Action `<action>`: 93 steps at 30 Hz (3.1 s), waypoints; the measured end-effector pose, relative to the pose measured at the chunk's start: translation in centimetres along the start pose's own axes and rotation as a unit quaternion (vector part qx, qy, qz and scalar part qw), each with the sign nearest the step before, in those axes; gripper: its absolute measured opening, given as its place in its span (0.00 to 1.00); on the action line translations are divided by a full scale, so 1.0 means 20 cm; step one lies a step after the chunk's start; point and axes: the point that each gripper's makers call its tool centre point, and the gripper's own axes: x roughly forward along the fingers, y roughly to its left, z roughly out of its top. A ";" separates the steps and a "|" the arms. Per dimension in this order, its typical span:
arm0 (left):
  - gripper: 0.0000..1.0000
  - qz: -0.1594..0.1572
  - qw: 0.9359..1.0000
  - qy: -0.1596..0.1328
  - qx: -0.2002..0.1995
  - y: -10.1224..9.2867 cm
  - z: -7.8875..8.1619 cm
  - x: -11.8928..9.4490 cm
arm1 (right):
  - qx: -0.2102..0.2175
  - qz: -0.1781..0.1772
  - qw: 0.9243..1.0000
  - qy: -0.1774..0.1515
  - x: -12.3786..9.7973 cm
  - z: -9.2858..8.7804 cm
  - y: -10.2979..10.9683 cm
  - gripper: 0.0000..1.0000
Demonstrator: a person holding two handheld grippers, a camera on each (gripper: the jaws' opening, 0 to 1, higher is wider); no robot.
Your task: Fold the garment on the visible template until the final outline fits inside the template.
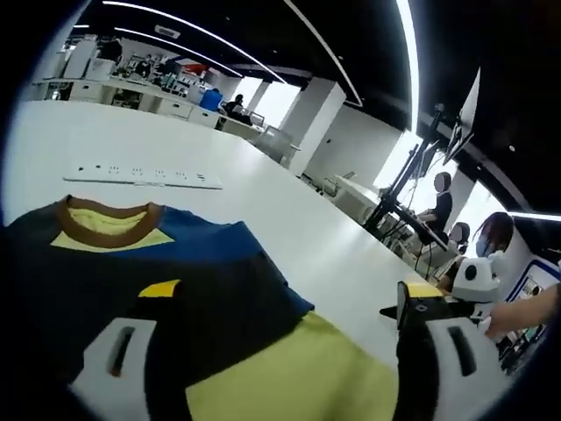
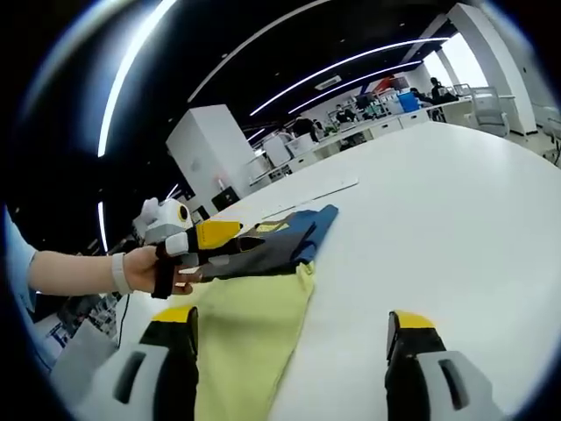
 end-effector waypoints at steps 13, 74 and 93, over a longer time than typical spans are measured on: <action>0.99 0.010 1.000 0.005 0.024 0.04 0.00 -0.18 | -0.015 0.006 1.000 0.007 0.01 0.01 0.03 0.89; 0.89 0.131 0.986 0.059 0.088 0.22 -0.43 -1.32 | -0.135 0.038 0.985 0.102 -0.06 -0.14 0.16 0.85; 0.63 0.126 0.984 0.109 0.058 0.17 -0.69 -1.56 | -0.178 0.049 0.969 0.163 -0.26 -0.35 0.20 0.73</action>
